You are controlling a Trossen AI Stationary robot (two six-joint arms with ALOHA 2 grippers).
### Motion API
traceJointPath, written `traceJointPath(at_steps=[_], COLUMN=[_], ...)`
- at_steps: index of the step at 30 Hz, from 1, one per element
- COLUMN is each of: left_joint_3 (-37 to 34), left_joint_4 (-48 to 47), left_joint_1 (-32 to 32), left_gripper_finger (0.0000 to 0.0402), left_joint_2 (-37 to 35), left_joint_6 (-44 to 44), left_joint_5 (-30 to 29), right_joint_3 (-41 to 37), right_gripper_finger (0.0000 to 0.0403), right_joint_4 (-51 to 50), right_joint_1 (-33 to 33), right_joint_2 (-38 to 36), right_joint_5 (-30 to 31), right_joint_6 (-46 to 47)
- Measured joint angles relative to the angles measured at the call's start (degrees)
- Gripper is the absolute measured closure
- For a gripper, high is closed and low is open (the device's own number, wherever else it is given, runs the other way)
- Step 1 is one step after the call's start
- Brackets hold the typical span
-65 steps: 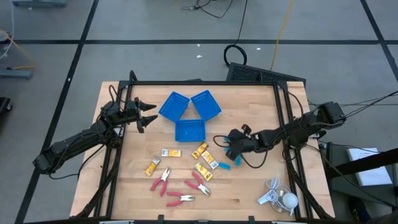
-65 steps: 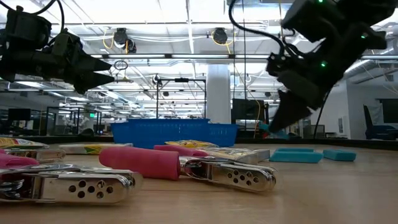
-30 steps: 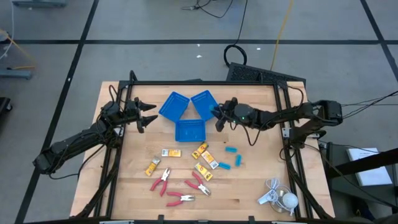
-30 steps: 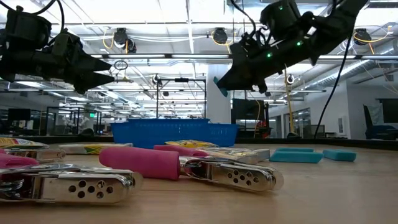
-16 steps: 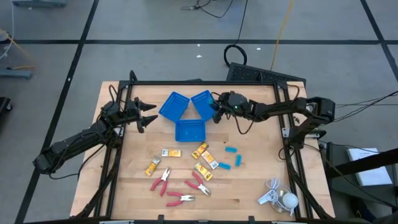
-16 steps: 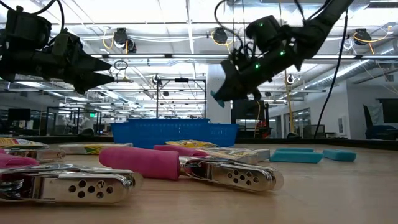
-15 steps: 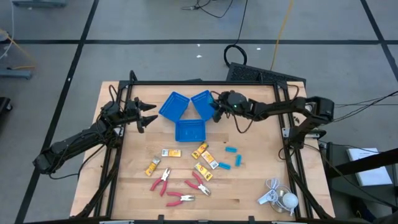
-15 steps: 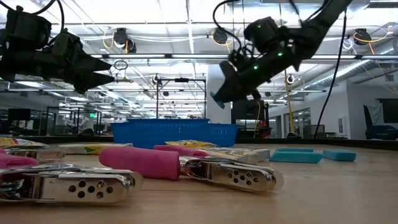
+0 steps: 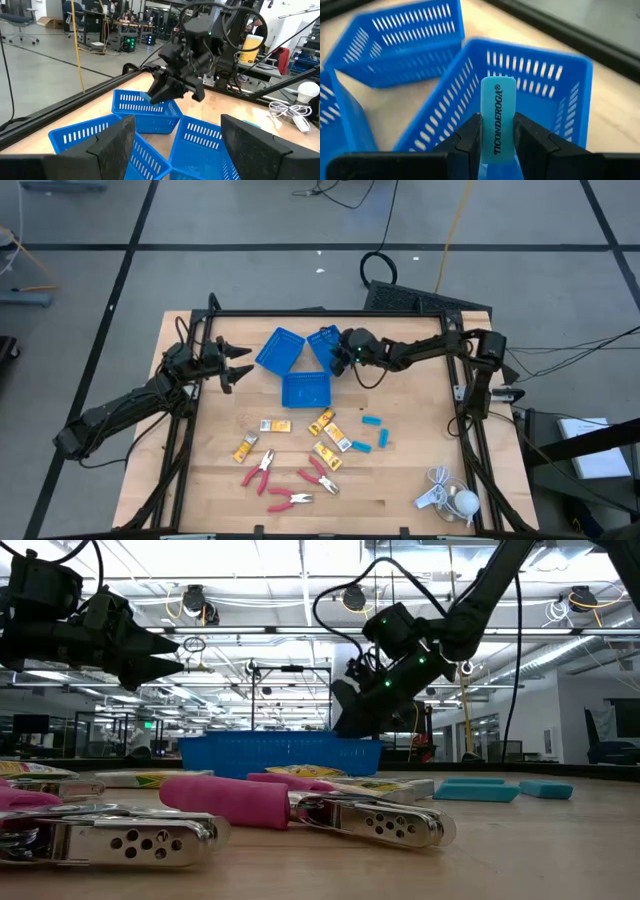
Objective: Pick & Place School Supplies
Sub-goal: Put the blue eraser into the top right blue bin
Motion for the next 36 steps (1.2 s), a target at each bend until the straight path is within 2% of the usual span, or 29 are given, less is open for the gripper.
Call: traceJointPath(at_steps=[15,31,36], left_joint_3=[0.0,0.0,0.0], left_joint_4=[0.0,0.0,0.0], left_joint_1=[0.0,0.0,0.0], left_gripper_finger=[0.0107,0.0107,0.0108], left_joint_2=[0.0,0.0,0.0], left_joint_6=[0.0,0.0,0.0], left_joint_5=[0.0,0.0,0.0], right_joint_3=[0.0,0.0,0.0], right_gripper_finger=[0.0309,0.0242,0.0236], right_joint_4=[0.5,0.1,-3.8], right_joint_1=[0.5,0.6,2.3], right_joint_2=[-0.6,-0.8,-6.1], right_joint_5=[0.1,-0.1,0.0], right_joint_6=[0.4,-1.4,-5.9])
